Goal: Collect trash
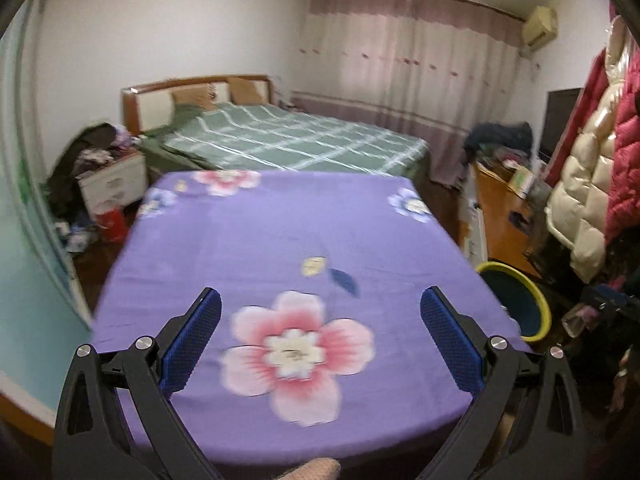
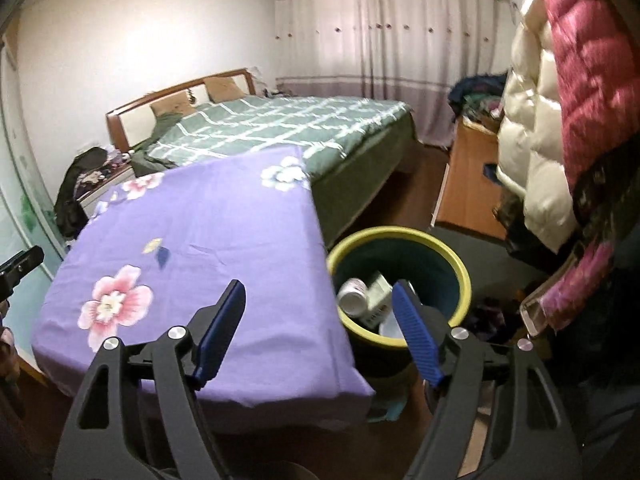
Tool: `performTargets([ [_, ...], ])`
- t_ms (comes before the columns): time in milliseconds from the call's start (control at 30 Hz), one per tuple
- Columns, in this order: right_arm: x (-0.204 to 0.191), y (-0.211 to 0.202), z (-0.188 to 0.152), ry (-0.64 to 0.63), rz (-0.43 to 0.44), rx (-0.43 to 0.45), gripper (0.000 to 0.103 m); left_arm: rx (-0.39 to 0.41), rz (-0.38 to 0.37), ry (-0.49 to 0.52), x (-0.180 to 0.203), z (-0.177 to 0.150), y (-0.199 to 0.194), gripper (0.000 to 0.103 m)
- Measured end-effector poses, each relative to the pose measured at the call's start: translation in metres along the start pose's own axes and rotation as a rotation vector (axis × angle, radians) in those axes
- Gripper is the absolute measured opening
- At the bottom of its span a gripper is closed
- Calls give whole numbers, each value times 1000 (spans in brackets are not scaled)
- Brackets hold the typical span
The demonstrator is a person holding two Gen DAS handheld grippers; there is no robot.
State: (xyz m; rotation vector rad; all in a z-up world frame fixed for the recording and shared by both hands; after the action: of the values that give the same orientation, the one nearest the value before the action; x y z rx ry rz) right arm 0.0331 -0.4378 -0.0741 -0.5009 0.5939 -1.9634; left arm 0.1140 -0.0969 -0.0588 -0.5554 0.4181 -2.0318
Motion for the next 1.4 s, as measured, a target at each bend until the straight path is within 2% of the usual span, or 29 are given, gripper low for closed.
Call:
performTargets([
  [100,-11,-10,6,-13,7,33,74,37,39,-14,-15,-1,-23,98],
  [267,-27,-20,7,-40,15,55,75,37,59,-39,-31,-6,-39,98],
  [700,-27,-18,4,-32,12,52,78,10,39,8,-4,-2,-22,98],
  [1400,-23,-15,4,-20,17,48,79,-7,30,17,5,-4,-16,98],
])
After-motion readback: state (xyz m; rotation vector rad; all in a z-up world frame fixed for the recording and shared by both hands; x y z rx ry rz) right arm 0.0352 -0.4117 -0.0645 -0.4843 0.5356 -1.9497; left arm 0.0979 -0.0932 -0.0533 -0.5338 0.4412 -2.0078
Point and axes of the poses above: each gripper's, at about its wrist camera, not at the fingertips, and y roughly the way its jaws point, x to its right, z to its top, the point moved 10 cm from there along y, roughly the way its jaws point, and after that the axes turned 15 degrees about -z, right-handed, at the moved point
